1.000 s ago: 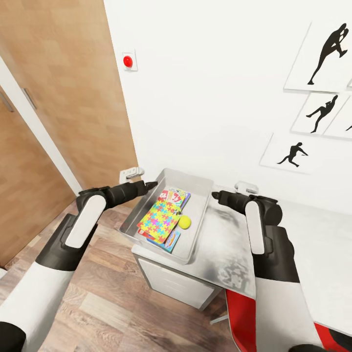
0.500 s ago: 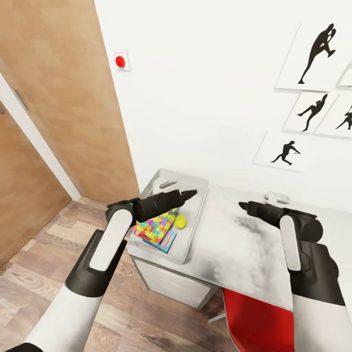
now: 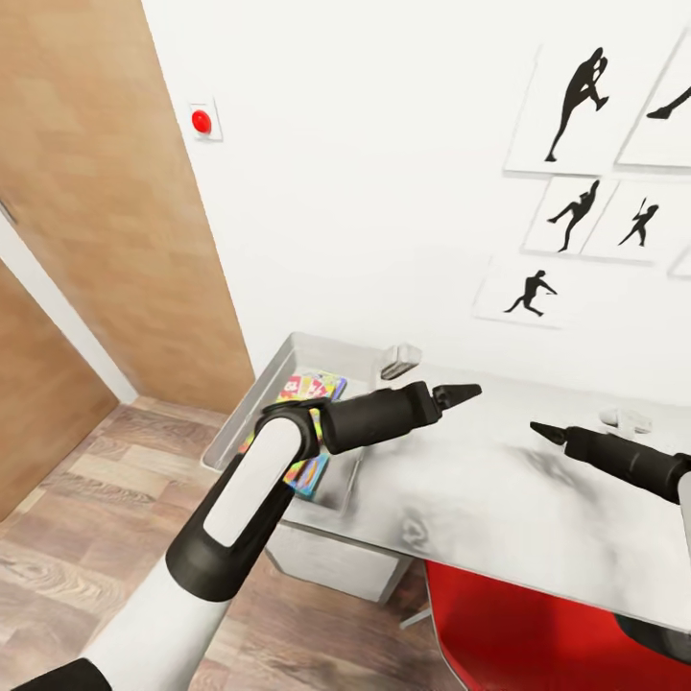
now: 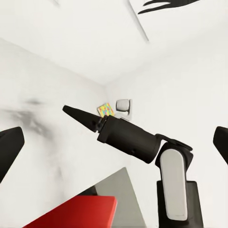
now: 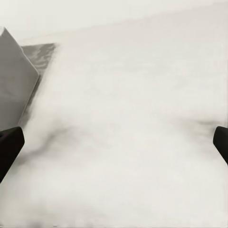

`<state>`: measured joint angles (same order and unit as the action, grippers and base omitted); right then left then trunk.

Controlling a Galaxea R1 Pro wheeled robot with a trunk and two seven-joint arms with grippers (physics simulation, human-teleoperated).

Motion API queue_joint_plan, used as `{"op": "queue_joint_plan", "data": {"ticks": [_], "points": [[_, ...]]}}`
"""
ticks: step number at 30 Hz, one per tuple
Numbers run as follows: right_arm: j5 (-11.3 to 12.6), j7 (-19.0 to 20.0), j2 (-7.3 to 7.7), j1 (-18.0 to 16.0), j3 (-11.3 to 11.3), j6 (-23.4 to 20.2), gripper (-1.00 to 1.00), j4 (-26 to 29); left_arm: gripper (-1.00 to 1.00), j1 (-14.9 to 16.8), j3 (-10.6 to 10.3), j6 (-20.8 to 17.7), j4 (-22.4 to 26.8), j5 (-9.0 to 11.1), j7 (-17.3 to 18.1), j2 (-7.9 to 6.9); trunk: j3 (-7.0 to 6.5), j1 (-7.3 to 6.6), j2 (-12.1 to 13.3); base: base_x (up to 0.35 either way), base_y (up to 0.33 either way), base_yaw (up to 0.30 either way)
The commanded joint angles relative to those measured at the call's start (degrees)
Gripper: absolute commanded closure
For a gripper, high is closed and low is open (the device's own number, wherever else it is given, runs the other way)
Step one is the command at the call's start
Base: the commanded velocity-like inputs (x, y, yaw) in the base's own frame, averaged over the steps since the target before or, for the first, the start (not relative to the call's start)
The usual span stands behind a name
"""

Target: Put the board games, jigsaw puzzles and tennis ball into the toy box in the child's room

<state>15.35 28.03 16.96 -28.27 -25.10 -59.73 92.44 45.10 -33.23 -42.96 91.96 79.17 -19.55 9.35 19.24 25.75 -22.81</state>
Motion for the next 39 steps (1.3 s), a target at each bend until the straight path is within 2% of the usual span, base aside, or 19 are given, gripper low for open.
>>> {"op": "queue_joint_plan", "data": {"ticks": [1,16,29,39], "points": [[-0.33,0.57,0.02,-0.04,-0.07,-0.27,-1.0,0.02,-1.0,0.04,-0.06,-0.05,0.06,0.62,-0.61,-0.02,0.1,0.03,-0.11,0.0,0.0,-0.175],[-0.32,0.87,-0.09,0.06,0.16,-0.27,-1.0,0.02,-1.0,0.07,-2.15,0.06,0.06,0.02,-0.75,-0.13,0.1,0.03,-0.11,0.0,0.0,-0.25],[-0.32,0.88,-0.08,0.06,0.19,-0.27,-1.0,0.02,-1.0,0.01,-2.24,0.09,0.06,-0.16,-0.82,-0.36,0.1,0.03,-0.11,0.0,0.0,-0.285],[-0.37,0.83,-0.07,0.03,-0.01,-0.27,-1.0,0.0,-1.0,-0.13,-1.49,0.07,0.06,-0.21,-1.3,-1.0,0.1,0.03,-0.11,0.0,0.0,-0.286]]}}
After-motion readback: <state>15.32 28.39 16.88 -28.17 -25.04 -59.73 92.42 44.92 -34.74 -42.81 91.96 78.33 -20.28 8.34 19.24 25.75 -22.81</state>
